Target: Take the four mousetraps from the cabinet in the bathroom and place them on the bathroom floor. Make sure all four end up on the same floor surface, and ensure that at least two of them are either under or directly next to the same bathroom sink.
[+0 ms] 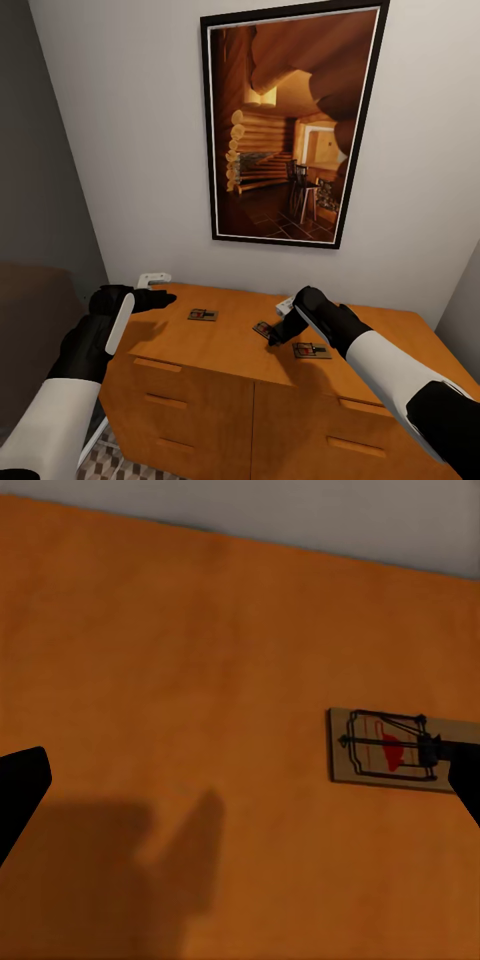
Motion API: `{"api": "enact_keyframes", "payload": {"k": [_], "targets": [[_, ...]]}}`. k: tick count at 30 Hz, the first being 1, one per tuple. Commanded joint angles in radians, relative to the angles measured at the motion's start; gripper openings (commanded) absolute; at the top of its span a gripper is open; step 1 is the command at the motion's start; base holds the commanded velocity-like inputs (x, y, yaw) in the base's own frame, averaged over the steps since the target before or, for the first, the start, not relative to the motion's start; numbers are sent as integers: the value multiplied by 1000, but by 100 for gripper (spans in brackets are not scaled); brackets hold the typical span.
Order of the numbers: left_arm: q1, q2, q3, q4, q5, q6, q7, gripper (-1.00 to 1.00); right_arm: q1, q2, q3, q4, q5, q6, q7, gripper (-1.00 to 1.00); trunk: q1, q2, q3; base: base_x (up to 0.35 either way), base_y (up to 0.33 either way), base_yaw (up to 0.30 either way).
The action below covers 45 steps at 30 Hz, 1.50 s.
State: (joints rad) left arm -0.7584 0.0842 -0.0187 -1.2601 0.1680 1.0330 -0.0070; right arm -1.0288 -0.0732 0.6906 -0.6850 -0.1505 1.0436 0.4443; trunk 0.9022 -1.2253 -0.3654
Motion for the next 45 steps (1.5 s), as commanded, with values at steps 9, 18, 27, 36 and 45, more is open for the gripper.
{"api": "enact_keyframes", "payload": {"k": [9,18,27,36,45], "targets": [[-1,0,-1,0,1,4,-1,100,-1,-2,7,10,0,4,-3,100,0,-1,-2,0,0,0],[-1,0,-1,0,1,4,-1,100,-2,0,7,3,1,4,-3,100,0,-1,-2,0,0,0],[-1,0,-1,0,1,4,-1,100,-3,1,7,-22,2,4,-2,100,0,-1,-2,0,0,0],[-1,1,-1,0,1,4,-1,100,-4,1,7,-36,6,4,-3,100,0,-1,-2,0,0,0],[-1,0,-1,0,1,4,-1,100,-4,1,6,-75,7,4,-3,100,0,-1,-2,0,0,0]]}}
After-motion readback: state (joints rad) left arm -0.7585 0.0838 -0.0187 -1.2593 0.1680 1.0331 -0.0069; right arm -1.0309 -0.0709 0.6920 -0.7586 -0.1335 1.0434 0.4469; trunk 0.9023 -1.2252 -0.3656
